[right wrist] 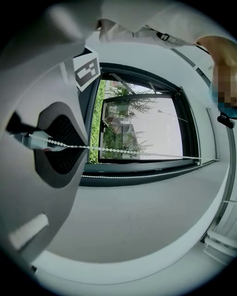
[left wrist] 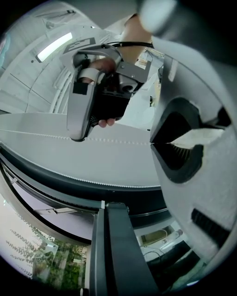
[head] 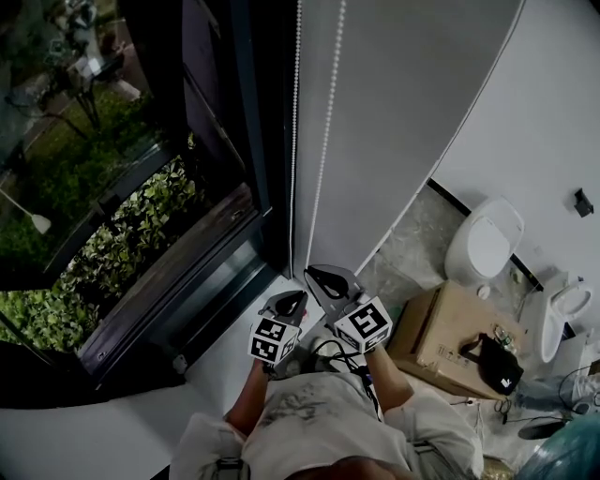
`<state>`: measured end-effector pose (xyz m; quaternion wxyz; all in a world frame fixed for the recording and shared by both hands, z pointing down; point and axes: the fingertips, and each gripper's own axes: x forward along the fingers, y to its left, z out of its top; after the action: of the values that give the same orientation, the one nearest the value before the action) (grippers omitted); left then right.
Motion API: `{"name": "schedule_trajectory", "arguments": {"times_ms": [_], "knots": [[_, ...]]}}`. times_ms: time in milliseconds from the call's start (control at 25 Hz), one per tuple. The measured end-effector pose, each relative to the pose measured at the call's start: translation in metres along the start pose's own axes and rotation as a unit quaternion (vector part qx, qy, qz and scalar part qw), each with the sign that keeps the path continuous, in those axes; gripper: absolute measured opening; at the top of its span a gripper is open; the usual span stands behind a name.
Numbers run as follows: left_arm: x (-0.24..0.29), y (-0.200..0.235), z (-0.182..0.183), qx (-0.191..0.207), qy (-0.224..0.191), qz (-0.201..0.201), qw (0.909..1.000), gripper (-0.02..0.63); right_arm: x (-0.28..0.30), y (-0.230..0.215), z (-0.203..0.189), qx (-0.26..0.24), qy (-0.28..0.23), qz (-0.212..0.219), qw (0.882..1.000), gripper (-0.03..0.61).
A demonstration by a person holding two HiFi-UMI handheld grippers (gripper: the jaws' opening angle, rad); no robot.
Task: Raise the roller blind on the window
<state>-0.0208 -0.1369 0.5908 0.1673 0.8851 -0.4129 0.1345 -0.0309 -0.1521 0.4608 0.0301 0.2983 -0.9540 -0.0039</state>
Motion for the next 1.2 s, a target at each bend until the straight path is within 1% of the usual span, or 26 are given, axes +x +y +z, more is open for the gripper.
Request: {"name": "schedule_trajectory", "arguments": {"times_ms": [400,560,920,1200], "knots": [[-0.003,-0.002,0.005,0.002,-0.021,0.002,0.9998,0.015,-0.005,-0.001,0.005,-0.017,-0.009,-0.02,1.0,0.026],[-0.006,-0.003,0.007,0.01,-0.034,0.008,0.9993,0.017,-0.008,-0.004,0.006,-0.021,-0.013,-0.03,0.999,0.028],[-0.017,0.001,0.018,0.002,-0.067,0.017,0.9976,0.02,-0.012,-0.009,0.01,-0.019,-0.018,-0.043,0.999,0.037],[-0.025,0.003,0.032,0.001,-0.09,0.015,0.9958,0.069,-0.015,-0.011,0.012,-0.022,-0.018,-0.047,0.999,0.061]]}}
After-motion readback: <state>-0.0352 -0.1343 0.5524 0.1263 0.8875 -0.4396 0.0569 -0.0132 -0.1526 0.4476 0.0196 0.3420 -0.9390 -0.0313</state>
